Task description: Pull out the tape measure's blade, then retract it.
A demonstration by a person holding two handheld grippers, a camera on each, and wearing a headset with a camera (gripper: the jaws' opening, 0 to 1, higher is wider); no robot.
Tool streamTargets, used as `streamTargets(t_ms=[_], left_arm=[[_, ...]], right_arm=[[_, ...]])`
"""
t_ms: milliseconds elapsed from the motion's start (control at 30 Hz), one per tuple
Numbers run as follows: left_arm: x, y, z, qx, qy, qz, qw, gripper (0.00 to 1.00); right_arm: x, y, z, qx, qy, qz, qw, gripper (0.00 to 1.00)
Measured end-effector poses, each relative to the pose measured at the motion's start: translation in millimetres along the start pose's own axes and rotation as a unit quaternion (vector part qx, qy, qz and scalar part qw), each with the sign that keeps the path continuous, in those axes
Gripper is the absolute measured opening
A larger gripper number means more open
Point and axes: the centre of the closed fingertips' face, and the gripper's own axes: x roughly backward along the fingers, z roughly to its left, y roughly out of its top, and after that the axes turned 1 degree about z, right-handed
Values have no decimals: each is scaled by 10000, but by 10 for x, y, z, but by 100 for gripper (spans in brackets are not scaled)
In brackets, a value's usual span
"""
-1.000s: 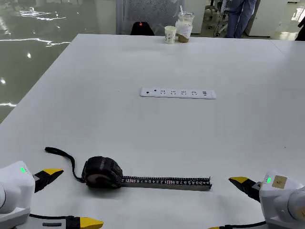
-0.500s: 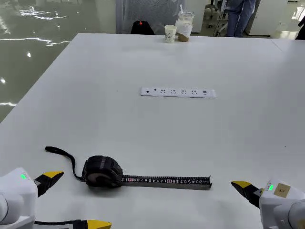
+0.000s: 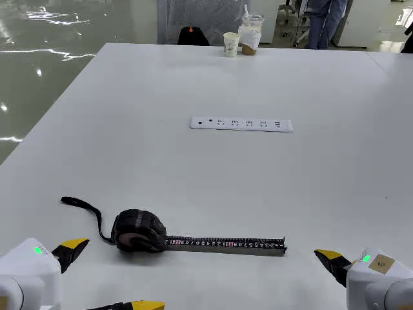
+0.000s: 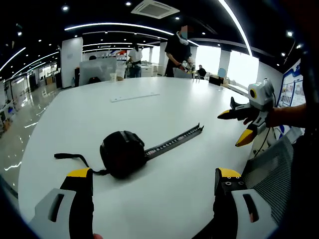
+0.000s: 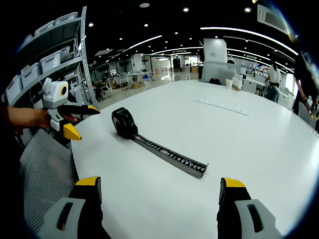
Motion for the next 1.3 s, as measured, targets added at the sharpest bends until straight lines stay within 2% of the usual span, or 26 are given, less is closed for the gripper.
streamTargets(t_ms=[267,433,600,800,1300], left_arm=[[7,15,-63,-8,74,21,10000,99],[15,36,-52,102,243,-15,9997,99],[17,34,-112,116,254,27,9996,99],[9,32,-102,264,338,25,9991,99],[-24,41,-102,338,398,4,9986,99]], right_arm=[[23,56,59,-55,-123,-33,9999,99],[28,88,99,-112,-156,-27,9998,98],[42,141,121,-171,-209,-79,9996,98],[47,160,158,-202,-197,-79,9996,98],[66,166,162,-241,-194,-95,9995,98]])
